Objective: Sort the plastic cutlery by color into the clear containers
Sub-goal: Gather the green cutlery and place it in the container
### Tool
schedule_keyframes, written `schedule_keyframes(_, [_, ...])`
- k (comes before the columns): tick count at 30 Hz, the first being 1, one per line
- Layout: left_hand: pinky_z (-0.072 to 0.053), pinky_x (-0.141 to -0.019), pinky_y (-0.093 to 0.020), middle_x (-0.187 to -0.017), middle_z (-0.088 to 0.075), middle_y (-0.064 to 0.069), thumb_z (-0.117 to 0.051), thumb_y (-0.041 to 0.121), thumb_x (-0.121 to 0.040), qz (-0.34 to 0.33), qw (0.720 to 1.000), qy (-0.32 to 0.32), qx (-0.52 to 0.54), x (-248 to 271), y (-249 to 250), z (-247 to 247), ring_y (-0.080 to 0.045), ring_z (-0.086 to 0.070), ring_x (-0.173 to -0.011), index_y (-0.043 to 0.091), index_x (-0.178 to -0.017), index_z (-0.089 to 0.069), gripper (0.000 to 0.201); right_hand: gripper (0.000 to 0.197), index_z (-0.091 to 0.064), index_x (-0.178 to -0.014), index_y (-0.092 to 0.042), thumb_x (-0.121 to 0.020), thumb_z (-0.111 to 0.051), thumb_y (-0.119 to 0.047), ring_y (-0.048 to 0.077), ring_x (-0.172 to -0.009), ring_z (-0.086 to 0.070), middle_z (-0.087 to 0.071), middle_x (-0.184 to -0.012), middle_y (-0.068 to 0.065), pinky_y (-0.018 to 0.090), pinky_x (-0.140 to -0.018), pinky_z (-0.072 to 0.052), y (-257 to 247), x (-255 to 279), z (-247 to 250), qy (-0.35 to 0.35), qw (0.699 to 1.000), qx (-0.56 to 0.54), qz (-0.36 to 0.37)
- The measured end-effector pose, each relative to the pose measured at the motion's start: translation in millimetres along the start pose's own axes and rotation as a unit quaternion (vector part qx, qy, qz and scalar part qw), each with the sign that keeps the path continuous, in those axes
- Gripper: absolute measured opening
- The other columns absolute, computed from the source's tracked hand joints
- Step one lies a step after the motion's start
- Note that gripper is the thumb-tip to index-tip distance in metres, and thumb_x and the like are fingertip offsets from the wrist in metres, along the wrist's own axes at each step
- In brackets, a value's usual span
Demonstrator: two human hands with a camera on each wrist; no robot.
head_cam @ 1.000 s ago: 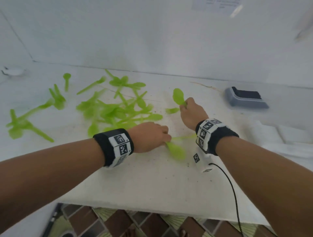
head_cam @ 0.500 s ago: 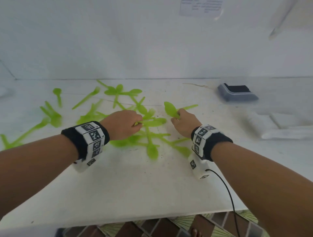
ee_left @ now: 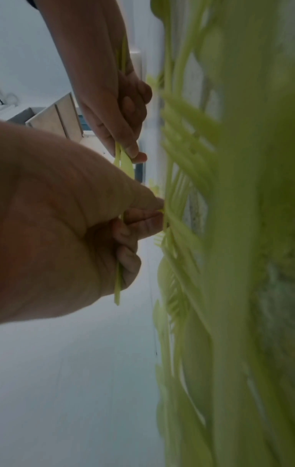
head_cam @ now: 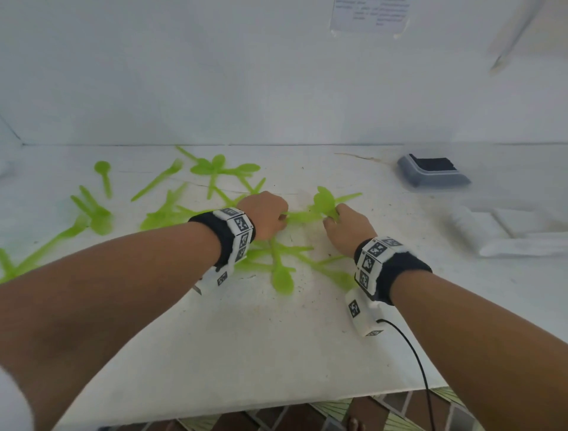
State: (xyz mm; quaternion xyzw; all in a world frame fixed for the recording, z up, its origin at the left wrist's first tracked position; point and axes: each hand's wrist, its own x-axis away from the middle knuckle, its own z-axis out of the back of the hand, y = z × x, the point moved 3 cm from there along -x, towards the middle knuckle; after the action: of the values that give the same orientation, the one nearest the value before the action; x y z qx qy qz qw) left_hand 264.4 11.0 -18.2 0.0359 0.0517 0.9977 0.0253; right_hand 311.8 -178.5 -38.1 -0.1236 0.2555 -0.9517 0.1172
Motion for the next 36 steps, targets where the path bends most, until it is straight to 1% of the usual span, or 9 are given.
schedule_keyframes(6, [-0.043, -0.063, -0.034, -0.079, -0.061, -0.003, -0.058, 0.025, -0.096, 0.049, 0.965, 0.090, 0.241, -1.4, -15.0, 14.8, -0.023, -0.056, -0.072, 0.016, -0.077, -0.056, 0.021, 0.025, -0.050, -0.113, -0.010, -0.105, -0.043, -0.033, 0.027, -0.085, -0.054, -0.059, -0.107, 0.011, 0.033, -0.071, -0.037, 0.0, -6.7, 11.1, 0.014, 0.999, -0.037, -0.009])
schedule_keyframes(9, [-0.044, -0.063, -0.031, -0.087, -0.066, -0.008, -0.066, 0.023, -0.094, 0.078, 0.920, 0.125, 0.364, 2.7, -23.4, 30.6, -0.016, -0.055, -0.069, 0.007, -0.094, -0.068, 0.016, 0.020, -0.044, -0.106, -0.009, -0.107, -0.041, -0.029, 0.028, -0.084, -0.053, -0.057, -0.101, 0.011, 0.034, -0.071, -0.038, -7.6, -7.3, 5.6, 0.008, 0.999, -0.045, 0.002])
schedule_keyframes(13, [-0.024, -0.042, -0.026, -0.098, -0.077, -0.007, -0.055, 0.019, -0.098, 0.136, 0.821, 0.198, 0.518, 10.0, -42.9, 46.7, -0.011, -0.030, -0.043, 0.013, -0.094, -0.053, 0.008, 0.021, -0.051, -0.105, -0.009, -0.104, -0.048, -0.029, 0.024, -0.081, -0.055, -0.059, -0.093, 0.006, 0.032, -0.068, -0.039, -28.7, -1.9, -8.0, -0.028, 0.996, -0.041, 0.078])
schedule_keyframes(17, [-0.023, -0.046, -0.031, -0.085, -0.077, -0.001, -0.047, 0.025, -0.102, 0.180, 0.762, 0.276, 0.557, 25.6, -64.5, 66.4, -0.014, -0.030, -0.047, 0.021, -0.097, -0.043, 0.008, 0.010, -0.063, -0.101, -0.023, -0.093, -0.062, -0.016, 0.005, -0.064, -0.049, -0.053, -0.077, -0.014, 0.020, -0.058, -0.040, -57.5, 15.5, -15.8, -0.165, 0.962, -0.007, 0.216])
schedule_keyframes(20, [-0.026, -0.047, -0.030, -0.073, -0.068, 0.001, -0.054, 0.013, -0.097, 0.180, 0.735, 0.284, 0.589, 40.7, -78.2, 67.7, -0.013, -0.034, -0.047, 0.016, -0.102, -0.043, 0.012, 0.029, -0.061, -0.082, -0.039, -0.085, -0.063, -0.011, 0.013, -0.072, -0.059, -0.061, -0.079, -0.007, 0.027, -0.066, -0.049, -71.3, 29.3, -25.5, -0.270, 0.921, 0.122, 0.254])
schedule_keyframes(23, [-0.026, -0.049, -0.028, -0.078, -0.071, -0.003, -0.055, 0.013, -0.102, 0.163, 0.751, 0.237, 0.594, 63.0, -82.9, 58.1, -0.013, -0.033, -0.048, 0.011, -0.110, -0.046, 0.012, 0.026, -0.068, -0.093, -0.035, -0.087, -0.060, -0.011, 0.024, -0.089, -0.066, -0.069, -0.096, 0.002, 0.037, -0.079, -0.056, -78.3, 31.8, -29.6, -0.265, 0.906, 0.194, 0.265])
schedule_keyframes(27, [-0.032, -0.051, -0.023, -0.092, -0.077, -0.008, -0.052, 0.022, -0.107, 0.168, 0.786, 0.221, 0.552, 95.6, -84.7, 50.9, -0.012, -0.032, -0.054, 0.016, -0.104, -0.050, 0.007, 0.022, -0.057, -0.071, -0.028, -0.087, -0.073, -0.024, 0.018, -0.074, -0.057, -0.063, -0.080, -0.001, 0.031, -0.067, -0.046, -83.9, 26.2, -27.1, -0.238, 0.905, 0.205, 0.288])
schedule_keyframes(32, [-0.036, -0.057, -0.028, -0.074, -0.071, -0.001, -0.050, 0.027, -0.106, 0.174, 0.836, 0.231, 0.467, 126.0, -90.5, 45.2, -0.018, -0.041, -0.061, 0.014, -0.103, -0.053, 0.014, 0.019, -0.065, -0.081, -0.026, -0.087, -0.077, -0.040, 0.010, -0.067, -0.052, -0.056, -0.074, -0.008, 0.029, -0.064, -0.039, -89.0, 16.9, -16.9, -0.158, 0.945, 0.093, 0.272])
schedule_keyframes(36, [-0.037, -0.049, -0.026, -0.066, -0.060, -0.003, -0.047, 0.030, -0.107, 0.167, 0.899, 0.163, 0.370, 146.5, -80.8, 31.6, -0.010, -0.042, -0.048, 0.019, -0.094, -0.046, 0.018, 0.039, -0.049, -0.075, -0.017, -0.099, -0.058, -0.046, 0.019, -0.073, -0.051, -0.054, -0.078, -0.001, 0.033, -0.066, -0.035, -88.3, 5.4, -19.2, -0.091, 0.964, 0.111, 0.222])
